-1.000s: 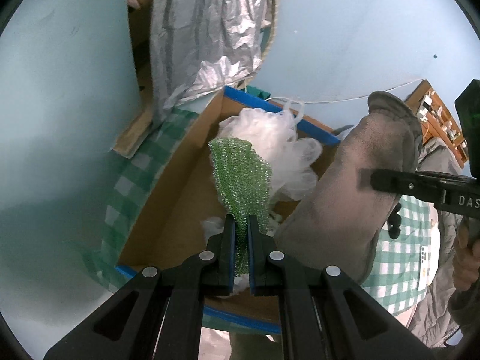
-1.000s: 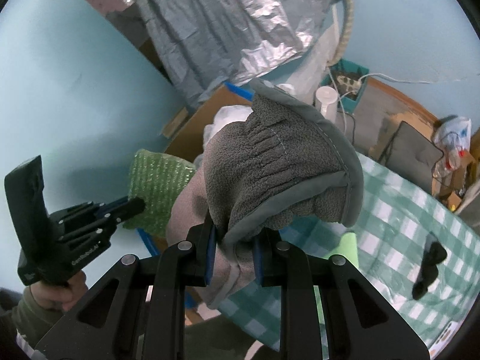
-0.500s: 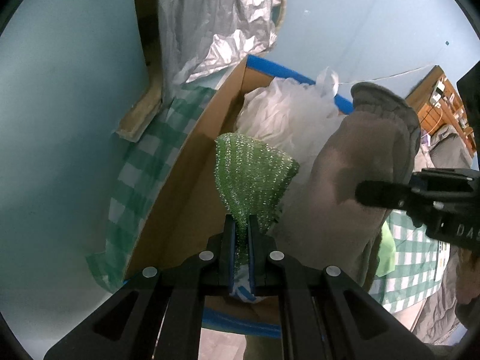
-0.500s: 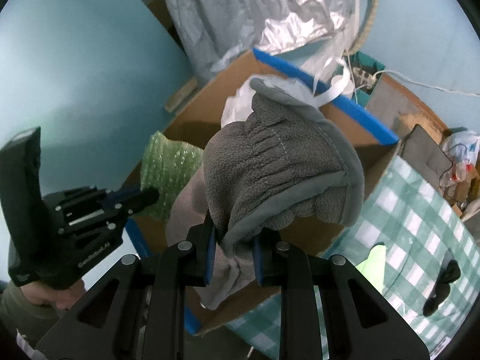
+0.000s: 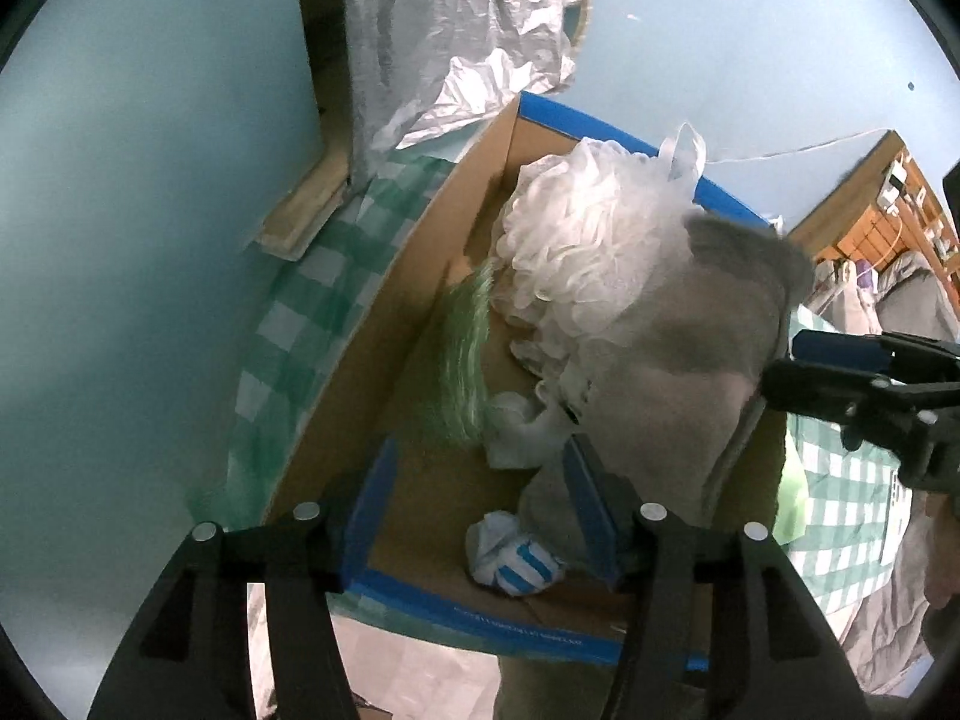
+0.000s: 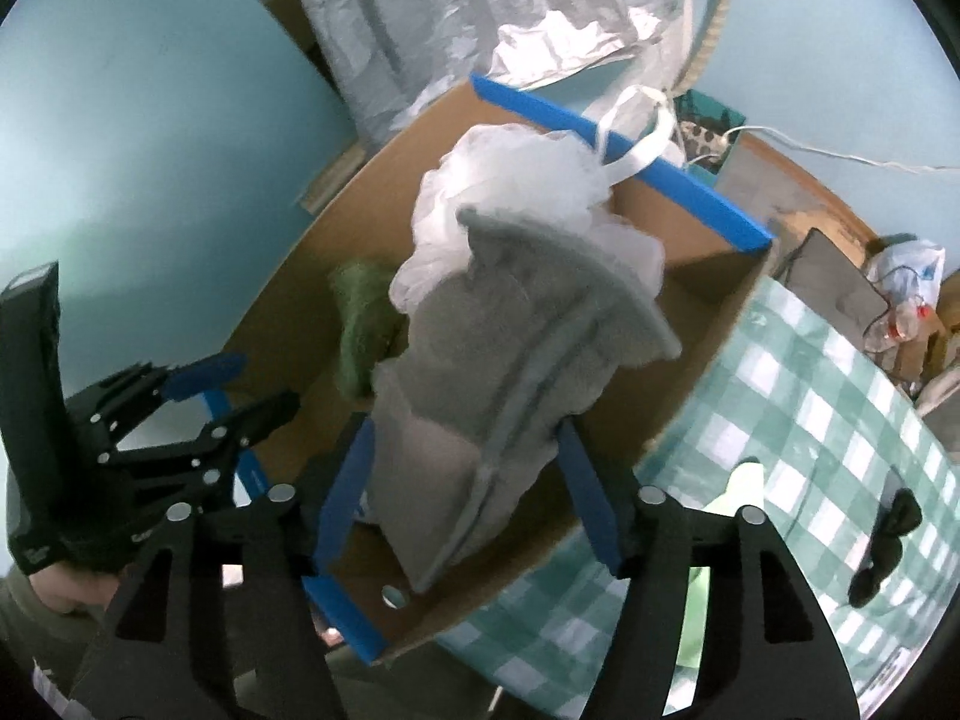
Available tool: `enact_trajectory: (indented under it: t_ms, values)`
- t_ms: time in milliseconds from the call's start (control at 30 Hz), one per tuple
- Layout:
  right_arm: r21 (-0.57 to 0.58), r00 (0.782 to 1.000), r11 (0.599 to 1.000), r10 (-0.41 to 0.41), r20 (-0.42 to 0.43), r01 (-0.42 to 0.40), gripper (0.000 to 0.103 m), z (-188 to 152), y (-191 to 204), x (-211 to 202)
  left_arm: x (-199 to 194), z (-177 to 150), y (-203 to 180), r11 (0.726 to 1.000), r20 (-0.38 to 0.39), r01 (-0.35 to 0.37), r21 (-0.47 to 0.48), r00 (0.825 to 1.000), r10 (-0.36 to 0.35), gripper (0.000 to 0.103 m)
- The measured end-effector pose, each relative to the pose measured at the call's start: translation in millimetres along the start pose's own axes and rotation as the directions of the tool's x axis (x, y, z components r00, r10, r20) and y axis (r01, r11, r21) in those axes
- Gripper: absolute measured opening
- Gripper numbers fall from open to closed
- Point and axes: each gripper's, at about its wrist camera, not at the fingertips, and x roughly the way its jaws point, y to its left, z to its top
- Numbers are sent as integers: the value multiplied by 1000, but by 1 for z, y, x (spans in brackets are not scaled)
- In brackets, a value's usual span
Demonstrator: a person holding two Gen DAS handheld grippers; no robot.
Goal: Organize soft objects
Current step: 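Open both tools to release the scrubber and glove into the box, then withdraw both tools from the box back over the light green cloth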
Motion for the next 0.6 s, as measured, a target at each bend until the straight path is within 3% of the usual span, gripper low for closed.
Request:
enact_trajectory:
  t_ms: [267,600]
  values:
    - [41,999,999,0,43,-2,69,-8,-19,-27,-15,-6,-8,999,13,4,-49,1000,-3,59]
    - [66,997,998,-15,71,11,70,-30,-49,-62,-41,-10,-42,999,44,24,-32,999,-23,60]
